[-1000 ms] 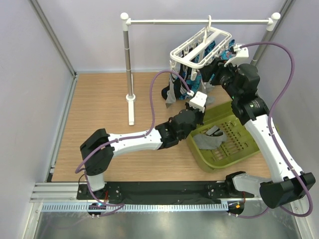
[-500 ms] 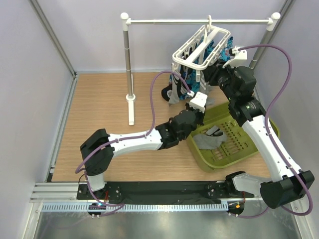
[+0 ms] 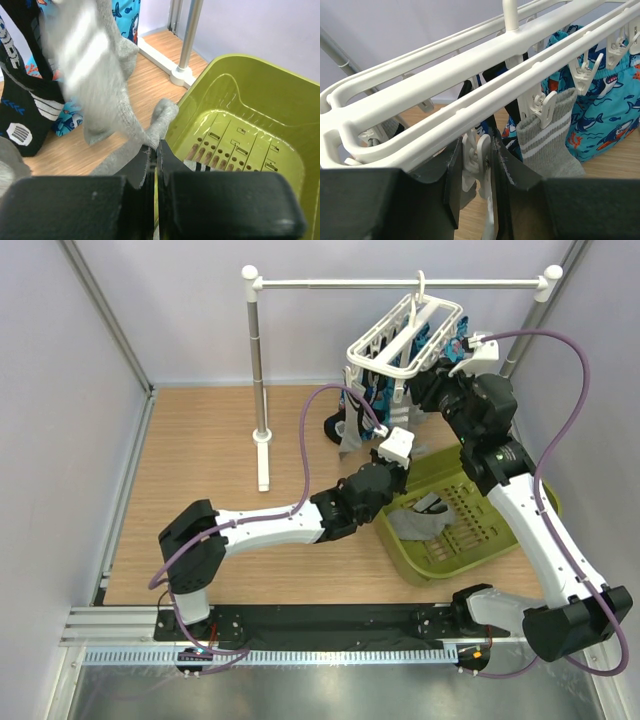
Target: Remove the socks clipped to the hanger
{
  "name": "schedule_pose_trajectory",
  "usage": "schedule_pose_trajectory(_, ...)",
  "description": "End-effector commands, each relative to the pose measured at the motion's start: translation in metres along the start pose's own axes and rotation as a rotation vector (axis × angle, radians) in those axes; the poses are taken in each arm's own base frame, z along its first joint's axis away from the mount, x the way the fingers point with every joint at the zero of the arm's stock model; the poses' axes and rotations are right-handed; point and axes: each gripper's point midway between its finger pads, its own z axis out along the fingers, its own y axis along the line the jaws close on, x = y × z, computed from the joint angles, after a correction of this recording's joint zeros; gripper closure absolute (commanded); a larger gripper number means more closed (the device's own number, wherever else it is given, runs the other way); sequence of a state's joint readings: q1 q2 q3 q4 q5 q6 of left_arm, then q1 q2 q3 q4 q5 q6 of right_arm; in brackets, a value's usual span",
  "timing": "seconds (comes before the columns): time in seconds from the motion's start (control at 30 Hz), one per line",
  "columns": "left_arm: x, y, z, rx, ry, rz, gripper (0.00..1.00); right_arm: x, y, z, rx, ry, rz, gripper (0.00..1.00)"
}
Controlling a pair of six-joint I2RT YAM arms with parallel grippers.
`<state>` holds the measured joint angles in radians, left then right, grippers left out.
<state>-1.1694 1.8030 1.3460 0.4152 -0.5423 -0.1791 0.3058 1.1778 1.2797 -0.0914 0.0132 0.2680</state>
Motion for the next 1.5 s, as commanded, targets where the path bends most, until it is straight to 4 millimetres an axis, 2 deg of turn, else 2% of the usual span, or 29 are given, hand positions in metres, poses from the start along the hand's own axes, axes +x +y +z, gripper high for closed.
schedule_pose_trajectory(0.0,-0.039,0.002,-0.009,-0.014,-0.094,-0.074,1.0,-0.028,0.011,-0.011,-0.033,-0.08,0.003,0.99)
schedule_pose_trajectory(0.03,-0.038,0.003,-0.009,-0.014,-0.093,-0.074,1.0,-0.026,0.016,-0.012,-0.06,-0.07,0.002,0.99)
schedule_pose_trajectory(0.3,-0.047,-0.001,-0.015,0.003,-0.104,-0.092,1.0,-0.022,0.019,-0.012,-0.079,-0.052,0.007,0.99)
schedule_pose_trajectory(0.4,-0.072,-0.01,-0.029,0.058,-0.124,-0.134,1.0,-0.027,0.021,-0.016,-0.087,-0.052,0.005,0.99)
schedule_pose_trajectory(0.47,-0.099,-0.026,-0.043,0.144,-0.131,-0.201,1.0,-0.03,0.021,-0.019,-0.082,-0.057,0.007,0.99)
schedule_pose_trajectory(0.57,-0.128,-0.046,-0.061,0.264,-0.122,-0.316,1.0,-0.031,0.025,-0.021,-0.1,-0.051,0.014,0.99)
schedule_pose_trajectory(0.73,-0.141,-0.06,-0.081,0.354,-0.085,-0.442,1.0,-0.035,0.028,-0.021,-0.103,-0.044,0.025,0.99)
schedule_pose_trajectory(0.8,-0.139,-0.065,-0.085,0.388,-0.08,-0.487,1.0,-0.035,0.027,-0.022,-0.098,-0.043,0.028,0.99)
schedule_pose_trajectory(0.87,-0.128,-0.067,-0.082,0.385,-0.053,-0.497,1.0,-0.034,0.029,-0.022,-0.105,-0.034,0.032,0.99)
schedule_pose_trajectory(0.9,-0.11,-0.067,-0.077,0.367,-0.022,-0.491,1.0,-0.032,0.031,-0.022,-0.116,-0.026,0.032,0.99)
schedule_pose_trajectory(0.97,-0.097,-0.068,-0.073,0.361,-0.017,-0.528,1.0,-0.032,0.032,-0.024,-0.121,-0.021,0.038,0.99)
schedule_pose_trajectory(1.0,-0.076,-0.068,-0.068,0.347,0.013,-0.526,1.0,-0.031,0.032,-0.024,-0.122,-0.017,0.038,0.99)
schedule_pose_trajectory(1.1,-0.054,-0.072,-0.059,0.335,0.055,-0.531,1.0,-0.03,0.034,-0.028,-0.132,-0.003,0.035,0.98)
schedule_pose_trajectory(1.13,-0.042,-0.076,-0.055,0.337,0.082,-0.52,0.97,-0.03,0.035,-0.029,-0.139,0.004,0.034,0.98)
schedule_pose_trajectory(1.2,-0.037,-0.077,-0.054,0.334,0.102,-0.509,0.85,-0.025,0.035,-0.03,-0.139,0.029,0.018,0.93)
schedule_pose_trajectory(1.23,-0.039,-0.077,-0.055,0.339,0.101,-0.501,0.71,-0.024,0.033,-0.033,-0.131,0.042,0.016,0.91)
schedule_pose_trajectory(1.27,-0.039,-0.076,-0.055,0.333,0.103,-0.492,0.63,-0.023,0.032,-0.033,-0.123,0.045,0.012,0.87)
schedule_pose_trajectory(1.3,-0.044,-0.075,-0.055,0.329,0.098,-0.48,0.48,-0.023,0.031,-0.035,-0.117,0.048,0.01,0.76)
schedule_pose_trajectory(1.37,-0.05,-0.072,-0.058,0.322,0.096,-0.466,0.42,-0.023,0.029,-0.041,-0.106,0.052,0.013,0.69)
schedule_pose_trajectory(1.4,-0.051,-0.071,-0.059,0.318,0.095,-0.458,0.4,-0.024,0.03,-0.044,-0.108,0.051,0.018,0.62)
schedule_pose_trajectory(1.47,-0.06,-0.066,-0.063,0.312,0.086,-0.457,0.34,-0.024,0.031,-0.05,-0.113,0.061,0.018,0.57)
